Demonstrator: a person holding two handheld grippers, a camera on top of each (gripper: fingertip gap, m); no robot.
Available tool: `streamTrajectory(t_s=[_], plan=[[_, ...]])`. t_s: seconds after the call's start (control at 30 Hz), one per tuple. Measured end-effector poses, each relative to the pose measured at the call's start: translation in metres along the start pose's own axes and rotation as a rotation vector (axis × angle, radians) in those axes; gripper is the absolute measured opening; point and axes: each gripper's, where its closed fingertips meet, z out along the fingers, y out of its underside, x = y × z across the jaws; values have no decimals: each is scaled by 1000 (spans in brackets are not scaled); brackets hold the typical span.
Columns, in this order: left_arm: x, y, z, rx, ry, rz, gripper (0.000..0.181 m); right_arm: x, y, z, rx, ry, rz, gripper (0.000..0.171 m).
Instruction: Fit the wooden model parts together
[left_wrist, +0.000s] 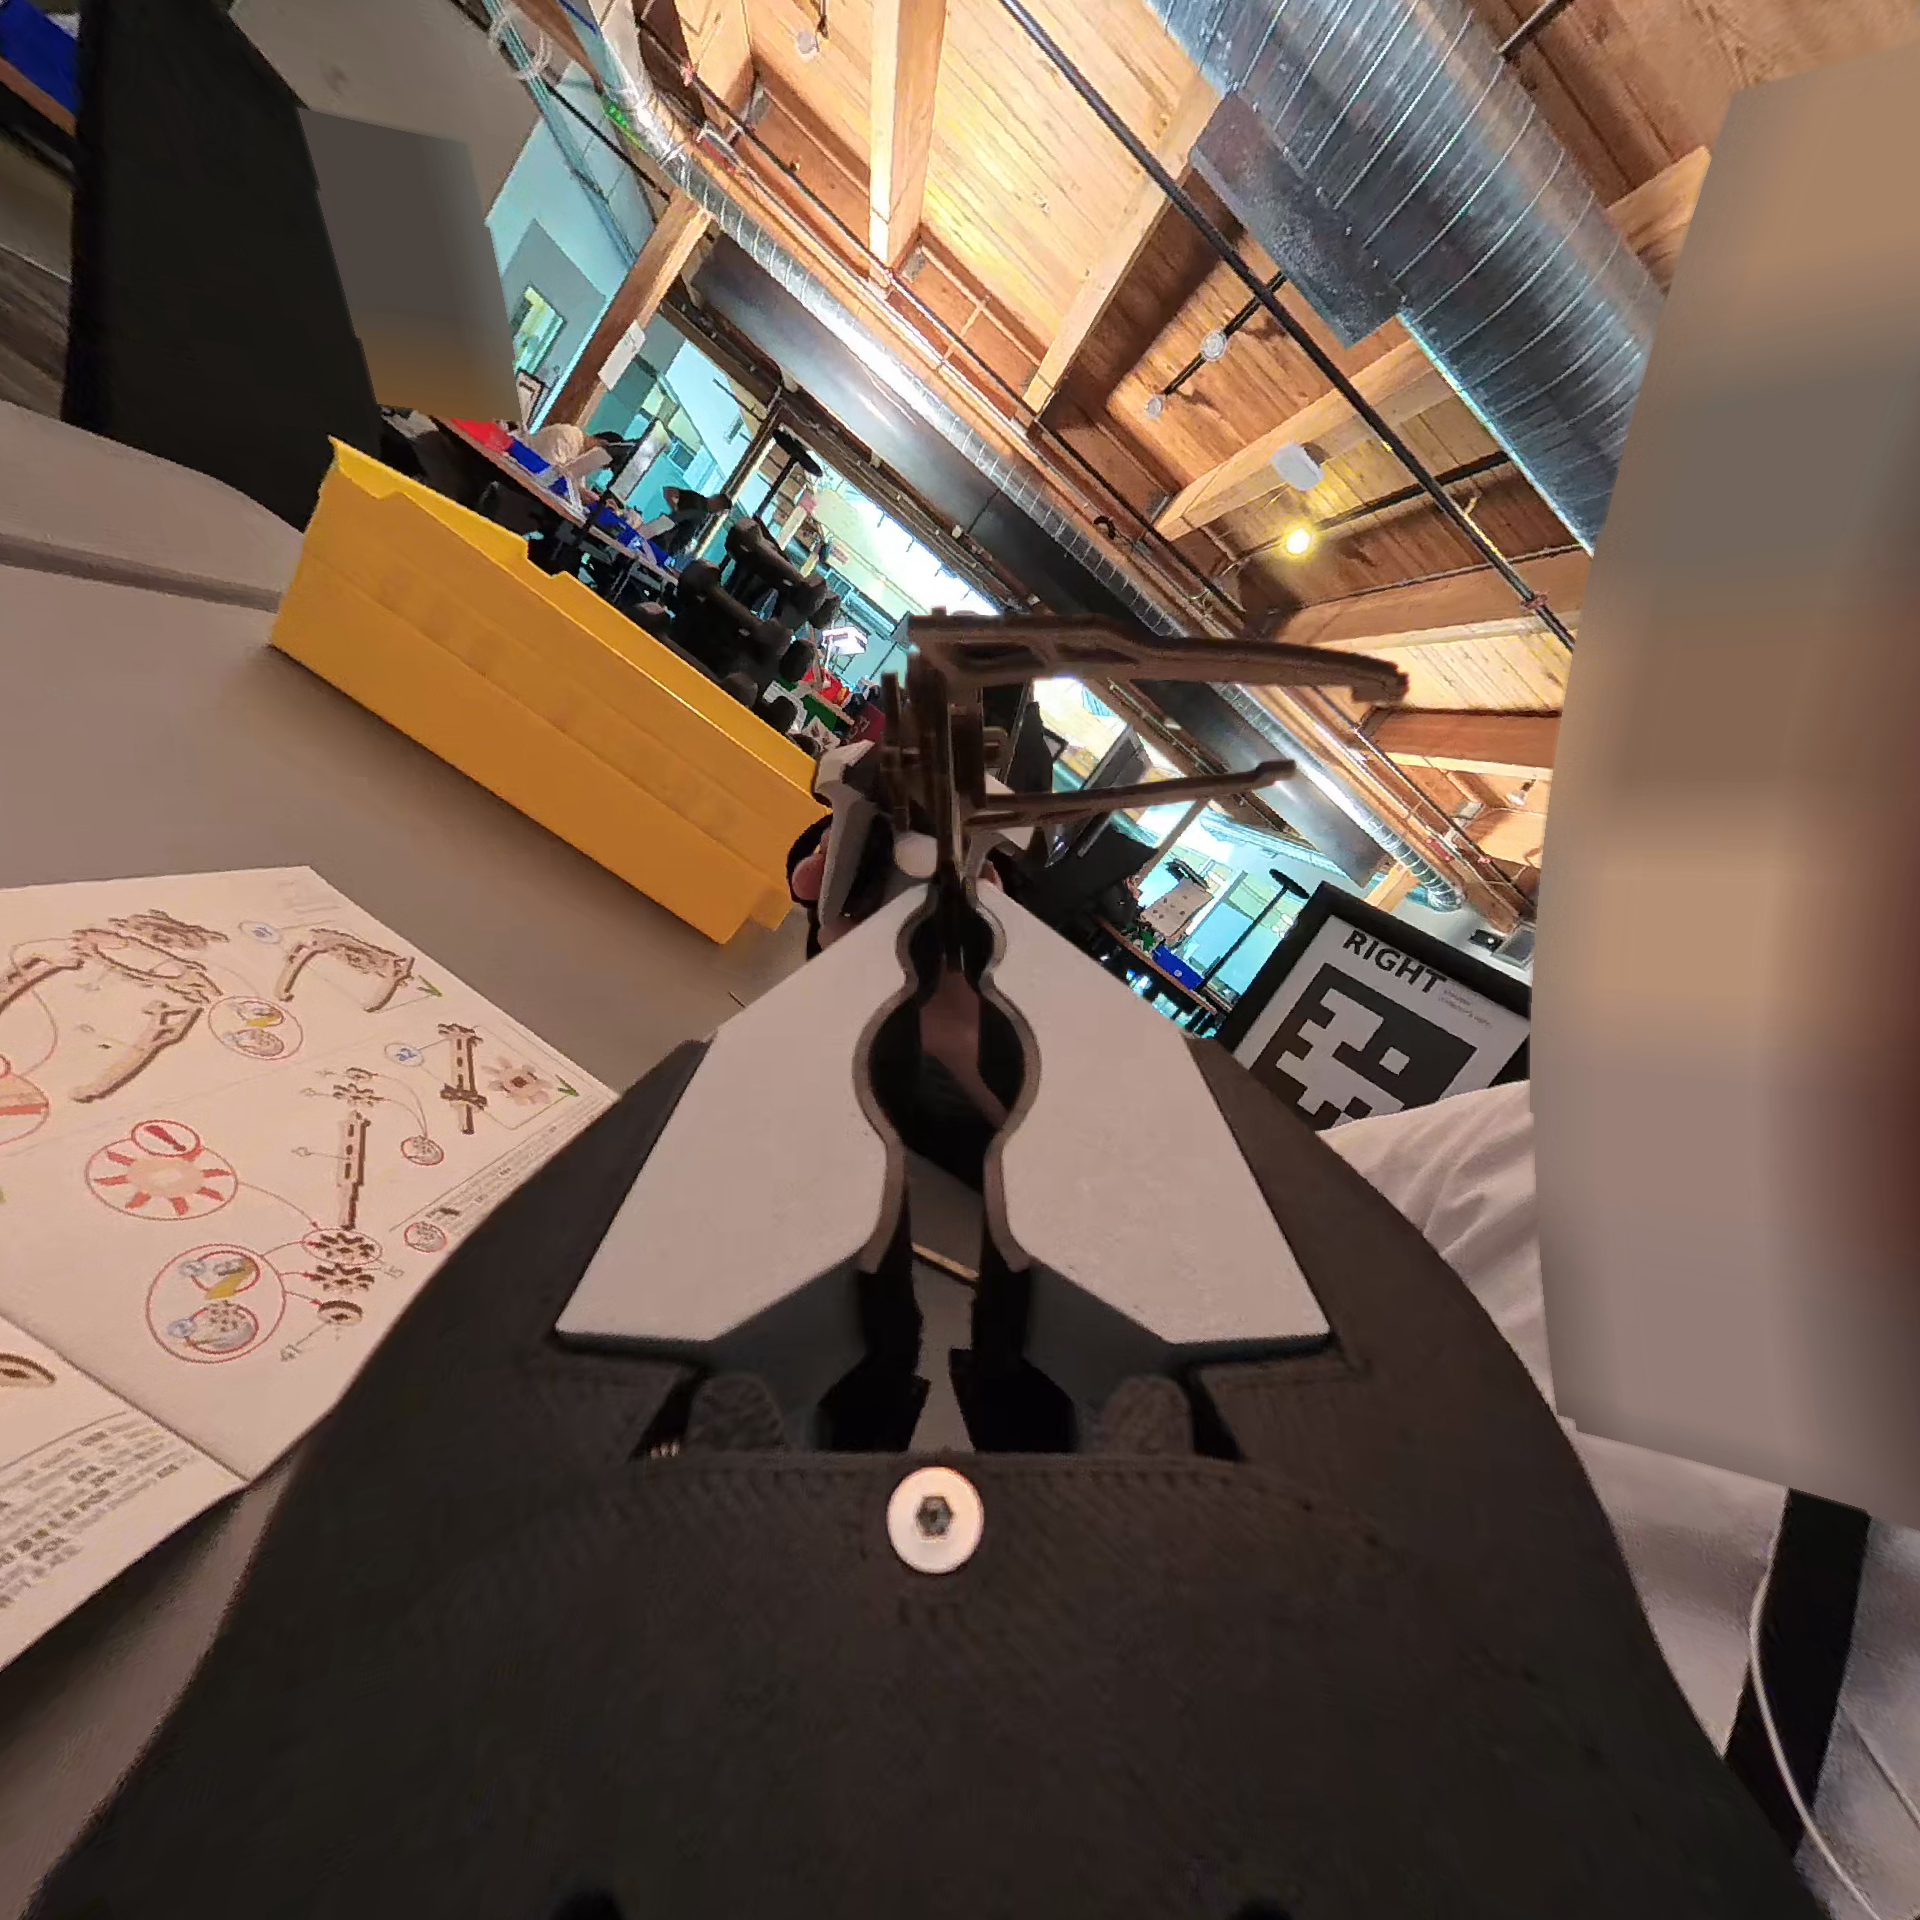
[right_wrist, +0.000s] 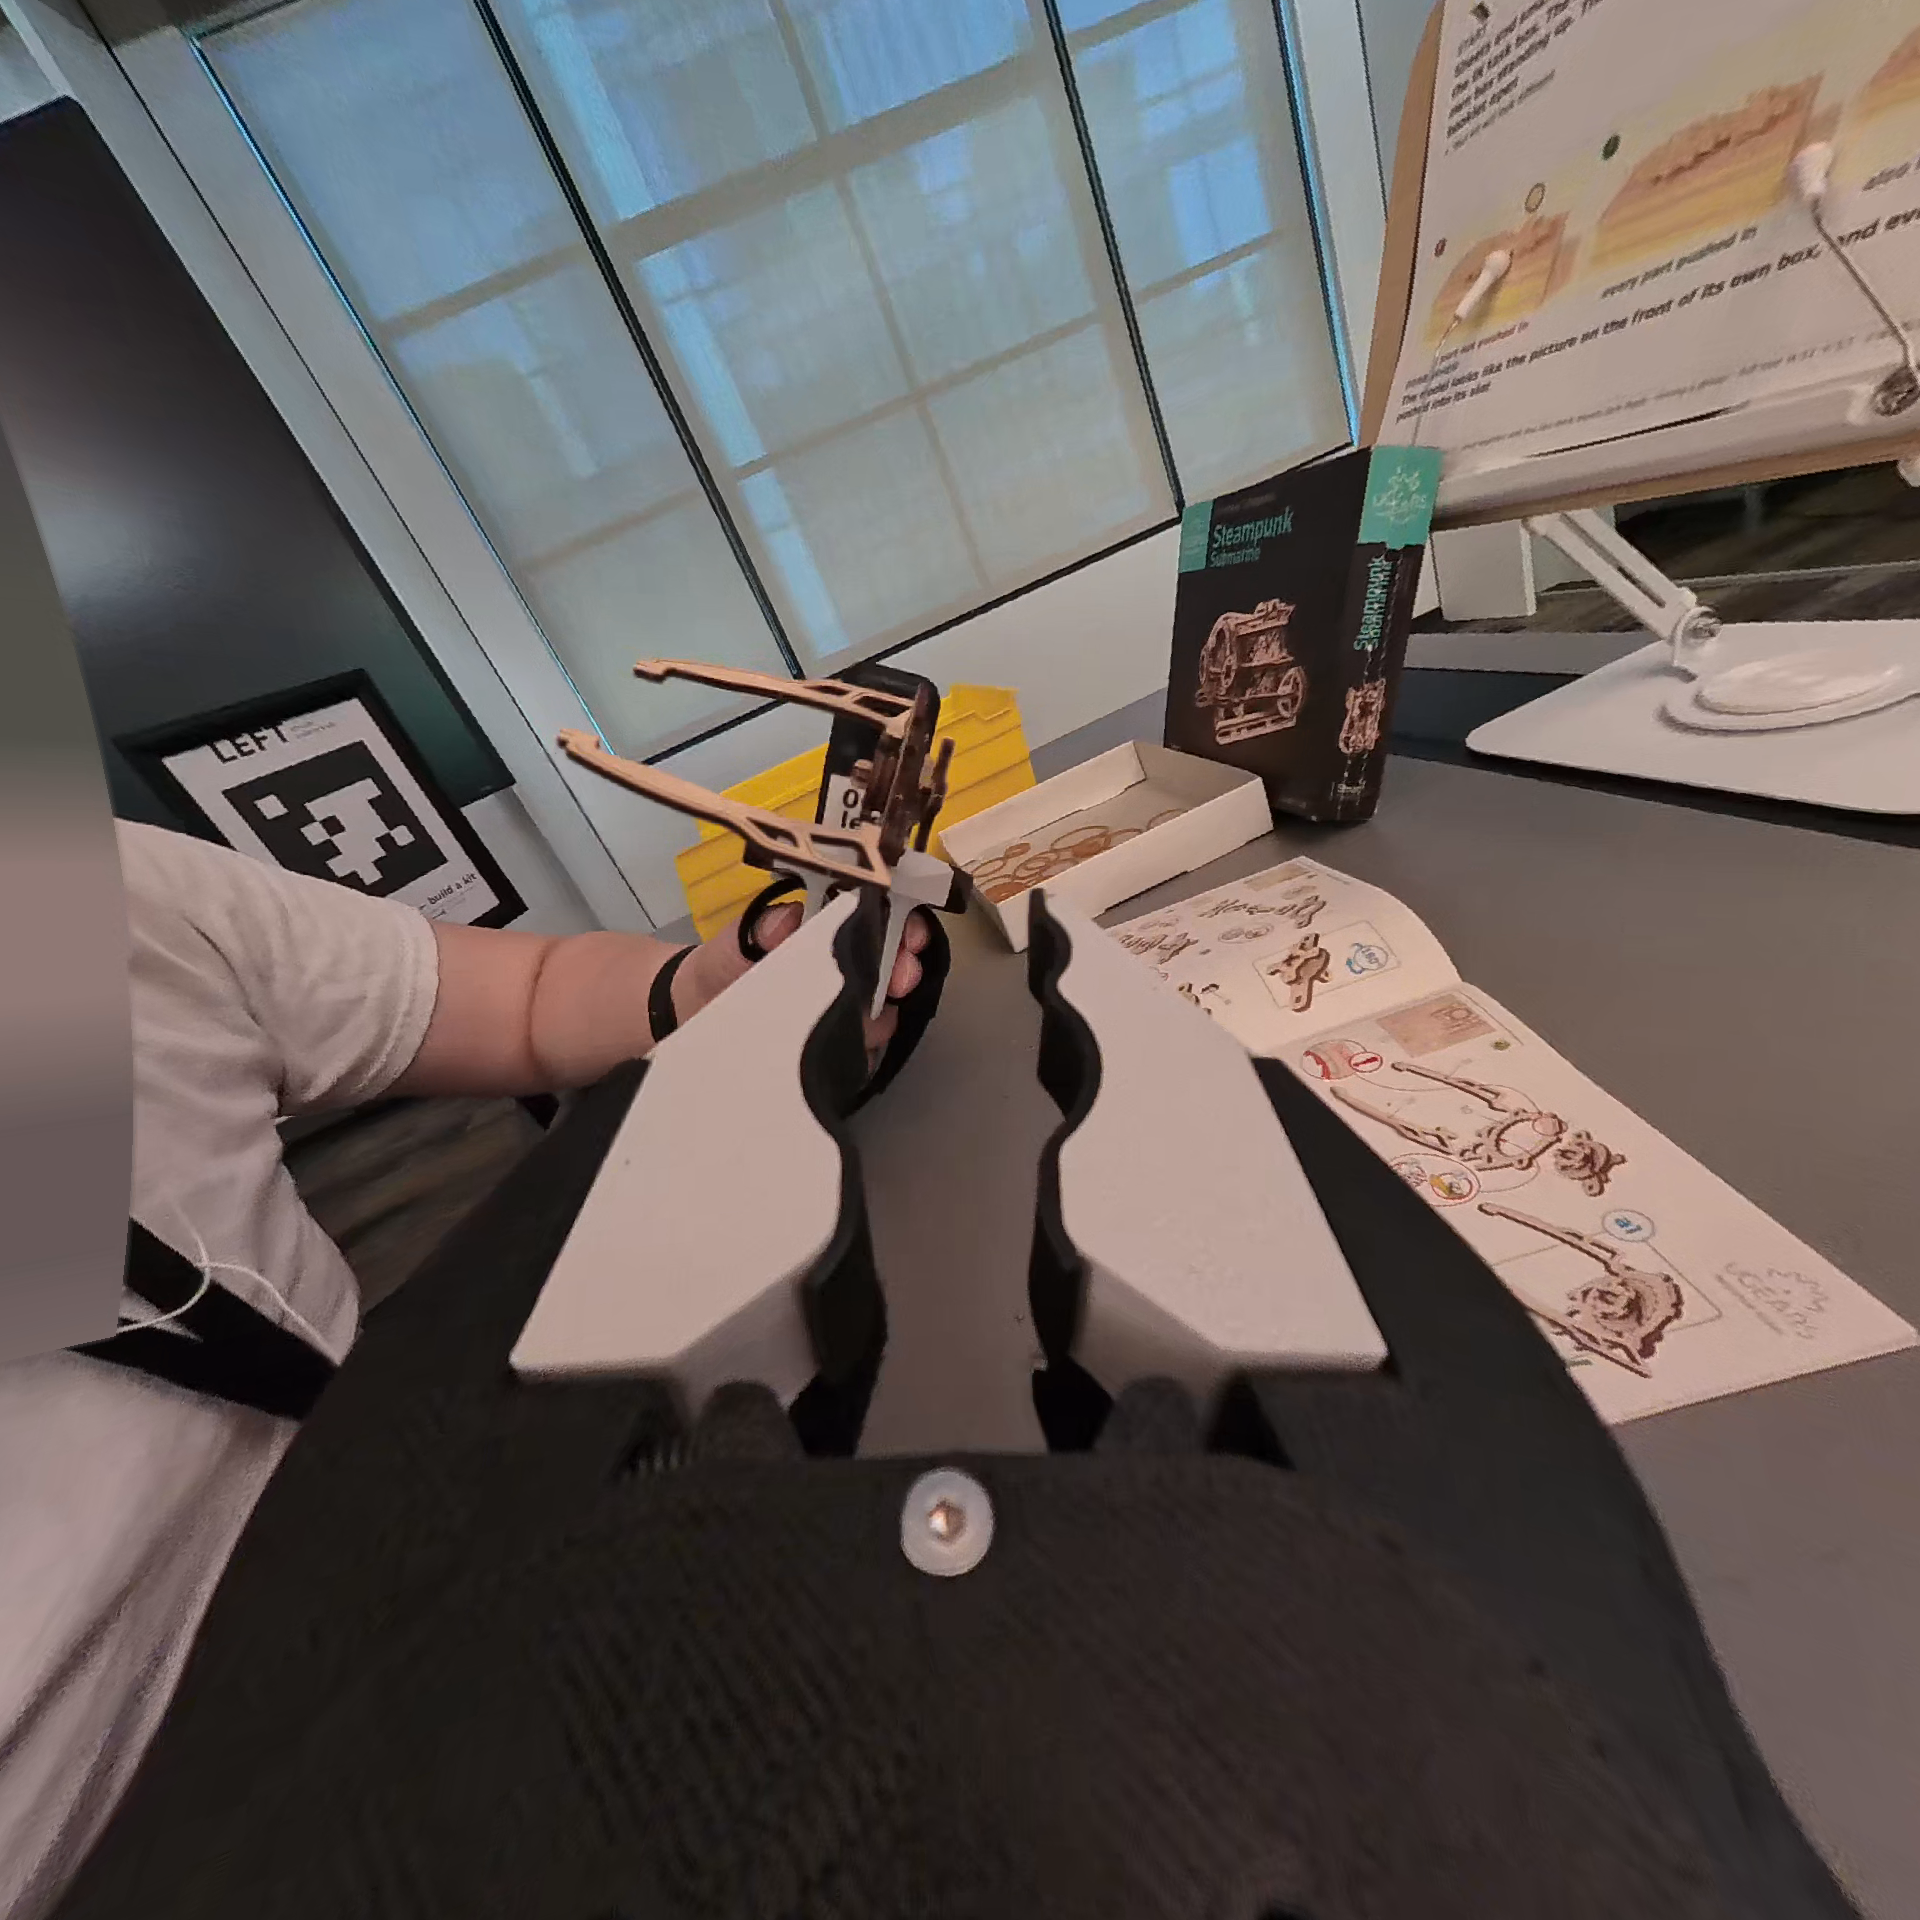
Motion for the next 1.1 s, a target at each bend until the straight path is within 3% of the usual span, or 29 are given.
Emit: streamTrajectory(t_s=[0.37, 0.87, 1.1], plan=[[-11, 10, 1, -8, -25, -41, 0, 9, 10, -2, -71, 55, -63, 17], [-13, 5, -1, 50, 22, -193, 0, 18, 1, -9, -30, 100, -73, 9], [-17, 0, -5, 80, -6, -183, 0, 17, -3, -10, -37, 193, -266, 10]])
